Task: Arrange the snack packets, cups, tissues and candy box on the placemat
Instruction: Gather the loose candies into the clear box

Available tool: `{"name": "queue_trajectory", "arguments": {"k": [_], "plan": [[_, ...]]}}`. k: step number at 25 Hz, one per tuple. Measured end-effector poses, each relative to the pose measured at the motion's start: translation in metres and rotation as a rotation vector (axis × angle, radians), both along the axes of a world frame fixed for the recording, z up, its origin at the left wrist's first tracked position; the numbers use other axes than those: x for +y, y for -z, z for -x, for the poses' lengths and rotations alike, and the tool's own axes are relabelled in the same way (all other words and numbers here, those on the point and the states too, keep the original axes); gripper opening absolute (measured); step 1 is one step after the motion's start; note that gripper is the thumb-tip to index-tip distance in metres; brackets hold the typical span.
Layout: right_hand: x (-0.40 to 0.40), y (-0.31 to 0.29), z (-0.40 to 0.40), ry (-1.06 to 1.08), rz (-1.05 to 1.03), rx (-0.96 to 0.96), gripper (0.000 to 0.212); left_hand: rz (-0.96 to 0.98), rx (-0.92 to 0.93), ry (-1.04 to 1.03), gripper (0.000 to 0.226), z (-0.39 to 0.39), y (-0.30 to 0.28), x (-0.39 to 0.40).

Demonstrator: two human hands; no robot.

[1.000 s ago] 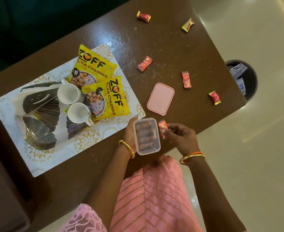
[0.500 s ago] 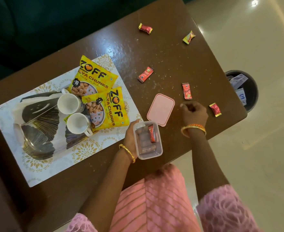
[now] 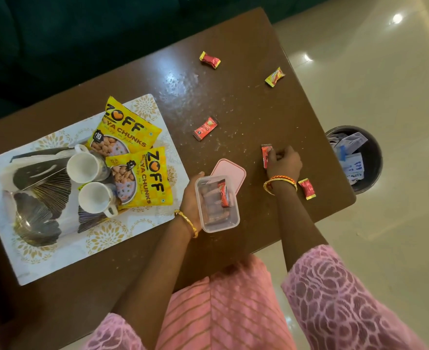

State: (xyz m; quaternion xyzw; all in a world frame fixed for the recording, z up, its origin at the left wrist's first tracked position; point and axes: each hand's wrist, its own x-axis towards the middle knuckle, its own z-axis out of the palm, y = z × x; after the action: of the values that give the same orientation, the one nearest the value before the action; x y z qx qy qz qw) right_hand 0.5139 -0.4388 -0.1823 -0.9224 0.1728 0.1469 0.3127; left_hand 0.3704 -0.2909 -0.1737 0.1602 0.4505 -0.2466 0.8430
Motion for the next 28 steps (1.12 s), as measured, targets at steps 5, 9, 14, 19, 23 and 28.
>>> {"name": "queue_trajectory", "arguments": {"k": [5, 9, 14, 19, 23, 28], "plan": [[0.0, 0.008, 0.001, -0.015, -0.03, 0.059, 0.023, -0.063, 0.017, 0.005, 0.054, -0.013, 0.006, -0.01], [-0.006, -0.005, -0.003, 0.058, -0.138, 0.156, 0.018, -0.086, 0.008, -0.028, 0.052, -0.022, 0.008, -0.015], [-0.016, -0.06, 0.019, 0.099, -0.484, 0.107, 0.026, -0.144, 0.042, -0.023, 0.052, -0.027, 0.015, -0.022], [0.005, -0.083, 0.07, -0.198, -0.439, 0.059, 0.032, -0.209, 0.037, -0.06, 0.053, -0.033, 0.016, -0.039], [-0.007, -0.069, 0.072, -0.161, -0.38, 0.017, 0.023, -0.199, 0.084, -0.06, 0.052, -0.032, 0.018, -0.044], [-0.077, -0.043, 0.043, -0.044, -0.09, 0.016, 0.014, -0.102, 0.094, -0.061, 0.055, -0.034, 0.017, -0.039]]}}
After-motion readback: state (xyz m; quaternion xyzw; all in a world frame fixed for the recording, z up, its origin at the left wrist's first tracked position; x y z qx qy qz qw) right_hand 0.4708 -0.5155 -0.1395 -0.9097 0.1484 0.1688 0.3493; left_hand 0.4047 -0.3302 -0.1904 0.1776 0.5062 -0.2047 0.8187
